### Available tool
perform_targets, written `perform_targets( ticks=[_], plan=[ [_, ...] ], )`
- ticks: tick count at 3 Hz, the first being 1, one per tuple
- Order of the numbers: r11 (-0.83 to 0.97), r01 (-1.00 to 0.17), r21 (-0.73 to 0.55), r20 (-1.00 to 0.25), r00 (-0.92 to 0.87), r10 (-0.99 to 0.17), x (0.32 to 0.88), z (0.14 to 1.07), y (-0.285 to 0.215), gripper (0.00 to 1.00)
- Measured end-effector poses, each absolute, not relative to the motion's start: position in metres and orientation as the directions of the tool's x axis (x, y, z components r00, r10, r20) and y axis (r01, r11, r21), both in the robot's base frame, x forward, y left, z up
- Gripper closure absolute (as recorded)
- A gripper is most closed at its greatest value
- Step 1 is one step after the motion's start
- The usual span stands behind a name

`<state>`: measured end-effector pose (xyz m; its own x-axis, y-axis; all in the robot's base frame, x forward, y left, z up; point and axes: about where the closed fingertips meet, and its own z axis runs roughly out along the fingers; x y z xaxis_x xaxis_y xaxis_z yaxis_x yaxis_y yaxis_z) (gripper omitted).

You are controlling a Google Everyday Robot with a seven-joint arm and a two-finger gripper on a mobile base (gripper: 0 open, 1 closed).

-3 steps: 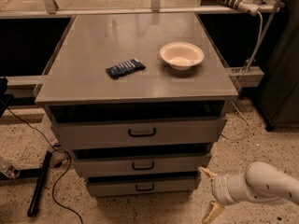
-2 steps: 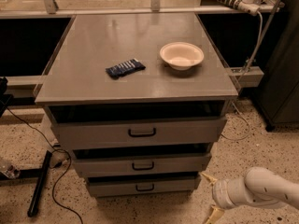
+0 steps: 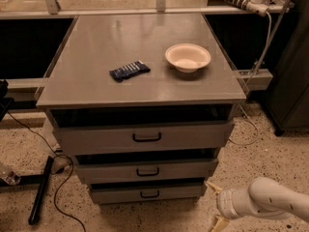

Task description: Open bottom drawer

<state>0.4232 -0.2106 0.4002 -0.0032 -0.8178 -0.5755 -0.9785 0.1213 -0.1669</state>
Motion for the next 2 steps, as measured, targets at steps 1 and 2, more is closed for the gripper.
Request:
perform_targets(
  ticks=[1,2],
  plan=[
    [0.123,-0.974,-0.191,-0.59,0.013,-0.808,0.436,0.373,-0.203,0.0],
    [0.106,-0.965,-0.24,-0.633,0.073,-0.771,0.472,0.316,-0.184,0.0]
  ],
)
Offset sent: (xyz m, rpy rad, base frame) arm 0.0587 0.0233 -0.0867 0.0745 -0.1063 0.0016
